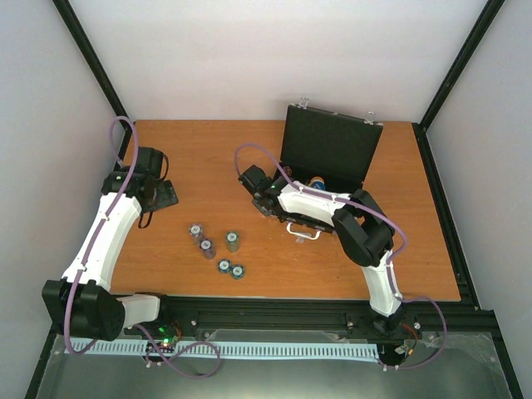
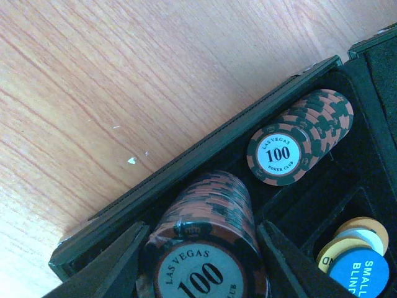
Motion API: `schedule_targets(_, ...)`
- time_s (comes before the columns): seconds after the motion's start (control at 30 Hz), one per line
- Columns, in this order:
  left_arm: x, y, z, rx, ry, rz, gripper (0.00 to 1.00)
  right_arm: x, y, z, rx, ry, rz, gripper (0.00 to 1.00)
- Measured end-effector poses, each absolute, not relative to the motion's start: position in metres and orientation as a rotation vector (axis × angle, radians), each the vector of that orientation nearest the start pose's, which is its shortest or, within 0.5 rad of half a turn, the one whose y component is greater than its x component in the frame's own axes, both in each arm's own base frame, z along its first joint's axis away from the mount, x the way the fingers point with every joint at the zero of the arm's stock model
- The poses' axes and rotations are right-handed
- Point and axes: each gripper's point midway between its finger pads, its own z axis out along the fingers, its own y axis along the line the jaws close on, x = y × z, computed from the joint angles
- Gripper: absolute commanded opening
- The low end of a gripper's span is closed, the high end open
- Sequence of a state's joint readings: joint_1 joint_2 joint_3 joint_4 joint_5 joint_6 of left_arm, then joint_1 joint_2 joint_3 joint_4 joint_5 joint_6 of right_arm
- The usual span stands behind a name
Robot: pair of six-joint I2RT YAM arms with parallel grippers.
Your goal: Pack up texas hold em set
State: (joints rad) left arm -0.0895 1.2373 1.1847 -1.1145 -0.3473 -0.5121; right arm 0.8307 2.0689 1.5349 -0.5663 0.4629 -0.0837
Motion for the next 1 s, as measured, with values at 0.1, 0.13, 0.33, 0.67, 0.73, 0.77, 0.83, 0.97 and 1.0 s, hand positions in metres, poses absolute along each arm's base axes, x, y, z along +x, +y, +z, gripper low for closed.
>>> schedule_targets(0.1,0.278,0.034,0.193,-0.641,2.566,0.284,1.0,0.388,0.31,0.068,-0.976,2.32,-0.336,0.3)
schedule_targets(0.13,0.278,0.034,0.193,-0.639,2.566,0.284,1.0,0.389,0.31,0.068,-0.973,2.319,-0.338,0.34)
schedule_targets(0.33,0.279,0.034,0.192,-0.633,2.571,0.287,1.0,0.389,0.309,0.068,-0.946,2.317,-0.329,0.51)
schedule_targets(0.67,0.283,0.033,0.192,-0.633,2.565,0.284,1.0,0.377,0.297,0.057,-0.941,2.373,-0.316,0.66)
schedule_targets(0.73,0.284,0.033,0.192,-0.633,2.564,0.283,1.0,0.375,0.296,0.06,-0.937,2.379,-0.299,0.7)
schedule_targets(0.77,0.284,0.033,0.191,-0.633,2.565,0.283,1.0,0.375,0.296,0.062,-0.934,2.381,-0.29,0.72)
schedule_targets(0.83,0.285,0.033,0.191,-0.633,2.567,0.284,1.0,0.372,0.297,0.067,-0.94,2.384,-0.261,0.75)
schedule_targets(0.97,0.286,0.033,0.189,-0.633,2.573,0.287,1.0,0.364,0.309,0.084,-0.971,2.397,-0.154,0.8)
schedule_targets(1.0,0.287,0.033,0.188,-0.633,2.574,0.288,1.0,0.364,0.313,0.091,-0.972,2.393,-0.127,0.81)
